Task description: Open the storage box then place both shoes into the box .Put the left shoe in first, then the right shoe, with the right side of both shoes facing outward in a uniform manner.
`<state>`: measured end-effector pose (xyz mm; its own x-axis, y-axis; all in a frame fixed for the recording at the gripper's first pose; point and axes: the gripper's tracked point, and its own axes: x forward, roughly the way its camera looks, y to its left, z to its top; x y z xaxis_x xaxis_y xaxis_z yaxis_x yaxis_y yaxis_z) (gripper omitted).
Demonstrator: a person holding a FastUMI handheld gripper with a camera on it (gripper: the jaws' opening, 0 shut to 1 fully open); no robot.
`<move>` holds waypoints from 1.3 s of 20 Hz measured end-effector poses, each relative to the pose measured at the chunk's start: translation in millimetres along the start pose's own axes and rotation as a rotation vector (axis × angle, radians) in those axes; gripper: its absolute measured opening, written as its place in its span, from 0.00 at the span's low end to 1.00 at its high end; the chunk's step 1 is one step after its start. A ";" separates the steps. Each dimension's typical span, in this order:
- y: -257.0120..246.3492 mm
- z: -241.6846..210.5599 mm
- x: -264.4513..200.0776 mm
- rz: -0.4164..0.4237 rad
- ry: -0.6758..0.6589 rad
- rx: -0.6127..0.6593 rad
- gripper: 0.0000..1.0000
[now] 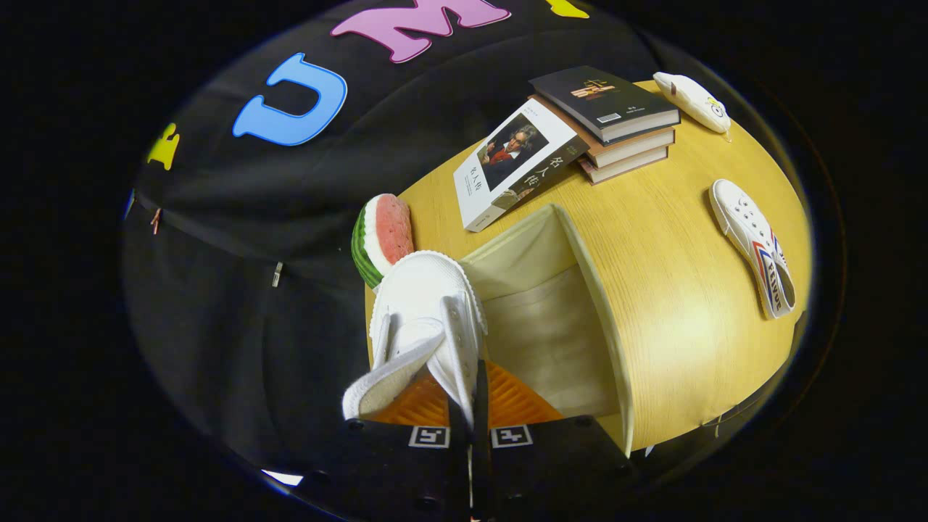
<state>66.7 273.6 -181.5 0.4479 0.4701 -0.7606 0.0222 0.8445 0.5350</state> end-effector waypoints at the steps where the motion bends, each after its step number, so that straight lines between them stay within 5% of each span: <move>1: -1.4 -2.2 1.8 -0.017 0.003 -0.011 0.06; 4: -9.1 -8.7 10.9 -0.073 0.022 -0.031 0.07; 6: 2.7 -14.9 16.2 -0.031 0.043 -0.021 0.13; 9: 56.9 -11.0 8.4 0.170 0.048 0.079 0.65; 11: 69.9 -5.9 0.8 0.203 0.026 0.055 1.00; 15: 61.2 -2.6 -17.2 0.157 -0.041 -0.145 0.99; 21: 10.0 14.5 -73.7 0.096 -0.130 -0.263 0.99; 26: -103.2 30.2 -113.7 -0.116 -0.197 -0.400 0.99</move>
<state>40.5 125.3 -139.1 0.6248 0.3416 -0.7021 -0.2470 0.9395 0.2373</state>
